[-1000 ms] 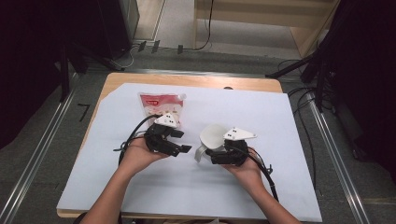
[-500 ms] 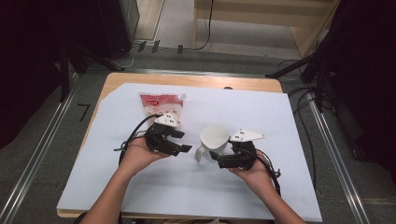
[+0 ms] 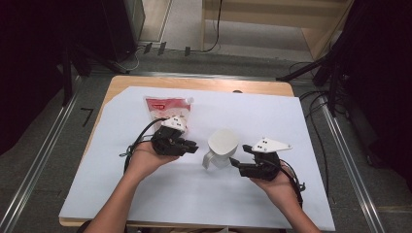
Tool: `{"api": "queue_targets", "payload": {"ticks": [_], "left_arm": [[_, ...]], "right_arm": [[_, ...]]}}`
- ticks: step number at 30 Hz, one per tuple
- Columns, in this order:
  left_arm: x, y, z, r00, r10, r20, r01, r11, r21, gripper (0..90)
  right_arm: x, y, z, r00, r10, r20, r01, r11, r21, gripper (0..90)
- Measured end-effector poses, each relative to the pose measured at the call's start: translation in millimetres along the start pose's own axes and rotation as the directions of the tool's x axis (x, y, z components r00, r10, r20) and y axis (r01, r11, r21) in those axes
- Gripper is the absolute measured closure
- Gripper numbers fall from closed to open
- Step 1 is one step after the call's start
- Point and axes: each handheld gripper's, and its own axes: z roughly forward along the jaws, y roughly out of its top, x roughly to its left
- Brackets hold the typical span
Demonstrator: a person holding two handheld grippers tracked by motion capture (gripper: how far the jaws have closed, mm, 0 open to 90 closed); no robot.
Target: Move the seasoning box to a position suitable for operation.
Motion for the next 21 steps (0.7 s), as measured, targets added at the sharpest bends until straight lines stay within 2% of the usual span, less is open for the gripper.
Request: {"api": "queue_targets", "payload": {"ticks": [1,2,3,4,5,6,10,13,14,16,21], "left_arm": [[-0.4,1.0,0.6,1.0000,0.003,0.007,-0.003,1.0000,-0.004,86.0],[0.1,2.2,1.5,0.9997,0.012,0.023,-0.012,0.9999,-0.001,90.0],[0.1,2.2,1.5,0.9997,0.012,0.023,-0.012,0.9999,-0.001,90.0],[0.8,2.7,3.1,0.9993,0.003,0.036,-0.003,1.0000,0.002,90.0],[1.8,2.8,6.4,0.9989,-0.004,0.047,0.004,1.0000,0.008,90.0],[1.8,2.8,6.4,0.9989,-0.004,0.047,0.004,1.0000,0.008,90.0],[3.7,4.1,14.0,0.9982,0.001,0.060,-0.003,0.9995,0.031,90.0],[3.2,4.5,19.1,0.9979,0.005,0.065,-0.008,0.9992,0.039,90.0],[2.7,4.9,21.3,0.9981,-0.001,0.061,-0.002,0.9986,0.054,90.0],[3.3,4.6,23.9,0.9979,-0.008,0.065,0.005,0.9987,0.051,90.0],[2.9,4.9,26.4,0.9971,0.005,0.077,-0.009,0.9987,0.050,90.0]], "right_arm": [[-0.9,-0.2,-0.7,1.0000,-0.003,0.001,0.003,1.000,-0.001,41.2],[-2.8,-0.8,-2.2,1.0000,-0.007,0.002,0.007,1.000,-0.002,47.7],[-2.8,-0.8,-2.2,1.0000,-0.007,0.002,0.007,1.000,-0.002,47.7],[-4.6,-0.9,-3.9,1.0000,0.001,-0.009,-0.001,1.000,-0.002,57.1],[-5.6,-1.0,-4.5,0.9999,0.001,-0.012,-0.001,1.000,-0.007,59.8],[-5.6,-1.0,-4.5,0.9999,0.001,-0.012,-0.001,1.000,-0.007,59.8],[-6.1,-2.9,-2.8,0.9996,-0.016,-0.024,0.017,1.000,0.020,74.2],[-4.5,-3.7,-1.4,0.9997,-0.017,-0.017,0.017,0.999,0.030,79.5],[-3.7,-3.7,-0.5,0.9997,-0.017,-0.018,0.017,0.999,0.034,86.6],[-3.7,-3.8,-0.3,0.9996,-0.002,-0.029,0.003,0.999,0.033,90.0],[-2.9,-3.0,0.7,0.9996,0.011,-0.026,-0.010,0.999,0.035,90.0]]}}
